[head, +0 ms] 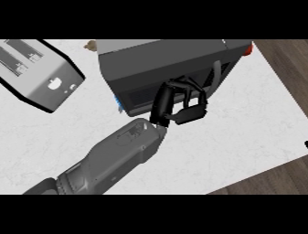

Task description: Pick up the milk, place it into the microwave and close the microwave

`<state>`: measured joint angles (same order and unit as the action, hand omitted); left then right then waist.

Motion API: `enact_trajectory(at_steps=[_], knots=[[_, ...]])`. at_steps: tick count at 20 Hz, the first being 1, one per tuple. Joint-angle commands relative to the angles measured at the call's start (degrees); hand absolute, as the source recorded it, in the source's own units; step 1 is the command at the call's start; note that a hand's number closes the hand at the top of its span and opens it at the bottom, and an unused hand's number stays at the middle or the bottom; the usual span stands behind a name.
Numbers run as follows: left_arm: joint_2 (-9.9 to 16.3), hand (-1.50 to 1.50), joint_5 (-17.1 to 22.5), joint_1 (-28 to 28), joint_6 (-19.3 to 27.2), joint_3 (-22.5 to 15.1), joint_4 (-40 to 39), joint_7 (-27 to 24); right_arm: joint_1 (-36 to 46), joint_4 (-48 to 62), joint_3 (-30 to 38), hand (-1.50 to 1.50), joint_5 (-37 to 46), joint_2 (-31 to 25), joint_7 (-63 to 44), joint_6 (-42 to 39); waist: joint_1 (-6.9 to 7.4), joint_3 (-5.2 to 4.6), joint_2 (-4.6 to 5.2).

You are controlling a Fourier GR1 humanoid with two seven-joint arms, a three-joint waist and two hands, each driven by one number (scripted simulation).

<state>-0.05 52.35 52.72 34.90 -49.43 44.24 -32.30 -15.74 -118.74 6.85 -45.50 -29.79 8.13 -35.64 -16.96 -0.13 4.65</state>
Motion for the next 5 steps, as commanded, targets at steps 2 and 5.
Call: enact_trajectory(at_steps=[2,5], knots=[[0.05,1.5,1.82,3.79,0.13,3.68,-5.73,-0.55,0.29,-0.49,-0.1,-1.5,-0.52,-0.55,-0.65,0.17,-0.3,-0.06,0.86],[0.05,1.5,2.46,3.79,1.46,3.42,-6.35,-0.71,-0.21,-1.56,-0.45,-1.5,-1.65,-1.03,-0.91,-0.55,-1.19,0.0,0.66]])
